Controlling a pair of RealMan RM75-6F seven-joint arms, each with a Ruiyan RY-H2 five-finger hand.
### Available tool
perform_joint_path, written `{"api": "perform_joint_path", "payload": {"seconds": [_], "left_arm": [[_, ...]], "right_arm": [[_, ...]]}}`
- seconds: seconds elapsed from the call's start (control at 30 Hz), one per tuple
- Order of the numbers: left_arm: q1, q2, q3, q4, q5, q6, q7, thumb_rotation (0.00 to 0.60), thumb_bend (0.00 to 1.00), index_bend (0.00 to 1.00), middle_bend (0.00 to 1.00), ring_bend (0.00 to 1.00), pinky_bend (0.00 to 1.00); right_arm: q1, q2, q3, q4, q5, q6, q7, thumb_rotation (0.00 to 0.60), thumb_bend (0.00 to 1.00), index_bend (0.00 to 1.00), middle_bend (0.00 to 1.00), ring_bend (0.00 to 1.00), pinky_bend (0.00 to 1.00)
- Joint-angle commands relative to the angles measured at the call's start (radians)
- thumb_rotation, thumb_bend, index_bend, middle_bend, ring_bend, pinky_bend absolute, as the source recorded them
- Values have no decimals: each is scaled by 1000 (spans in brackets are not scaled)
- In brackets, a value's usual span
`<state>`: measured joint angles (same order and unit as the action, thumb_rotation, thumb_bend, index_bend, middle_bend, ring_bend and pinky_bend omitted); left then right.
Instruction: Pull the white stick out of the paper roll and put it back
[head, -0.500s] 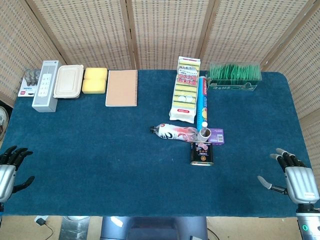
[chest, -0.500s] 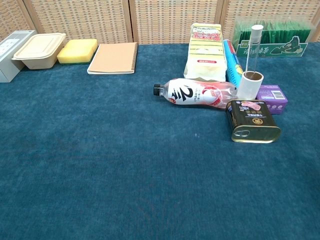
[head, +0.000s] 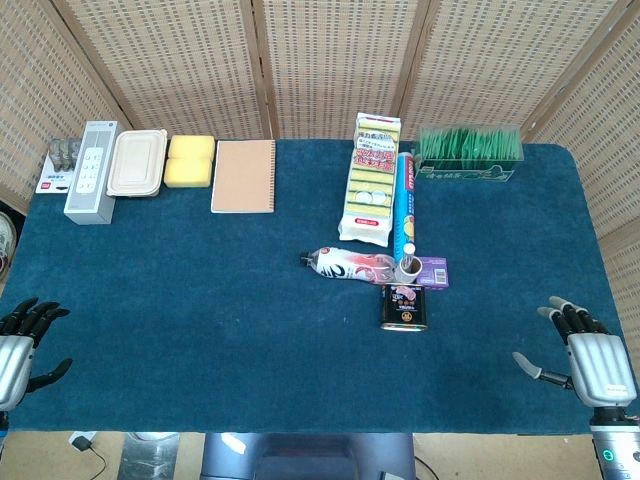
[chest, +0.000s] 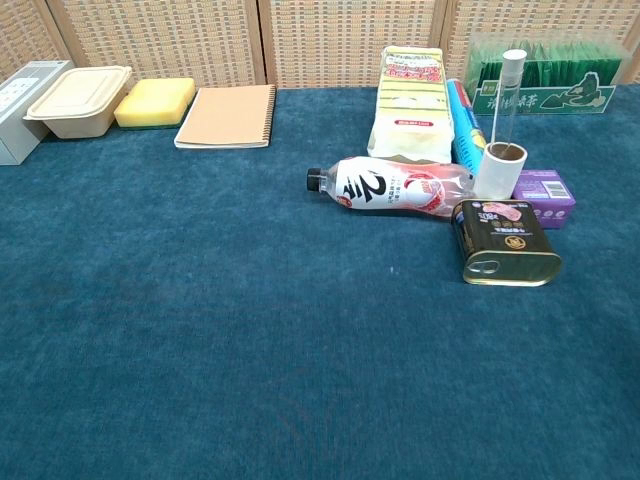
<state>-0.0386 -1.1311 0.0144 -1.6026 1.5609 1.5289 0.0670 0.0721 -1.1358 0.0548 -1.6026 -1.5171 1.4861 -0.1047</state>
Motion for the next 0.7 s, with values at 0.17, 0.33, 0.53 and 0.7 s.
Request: {"api": "perform_joint_path", "payload": {"seconds": [0.17,0.33,0.53,0.7], "left_arm": [[17,-100,31,82,16,-9,1,600,179,251,221,120,242],[36,-194,30,182,43,40,-2,600,179,251,221,120,241],[48,-251,25,250,55,76,-40,600,179,251,221,120,242],[53,-273,27,280,65,90,-54,600,179,251,221,120,242]], "right_arm": [[12,-39,8,29,14,-21,69,116,264,253,208,239,401],[27,-87,27,48,30,-30,121,118,265,251,208,240,402],[45,-139,49,73,49,-40,160,118,264,250,210,240,401],[66,-210,80,82,70,-41,213,114,265,244,210,241,401]]}}
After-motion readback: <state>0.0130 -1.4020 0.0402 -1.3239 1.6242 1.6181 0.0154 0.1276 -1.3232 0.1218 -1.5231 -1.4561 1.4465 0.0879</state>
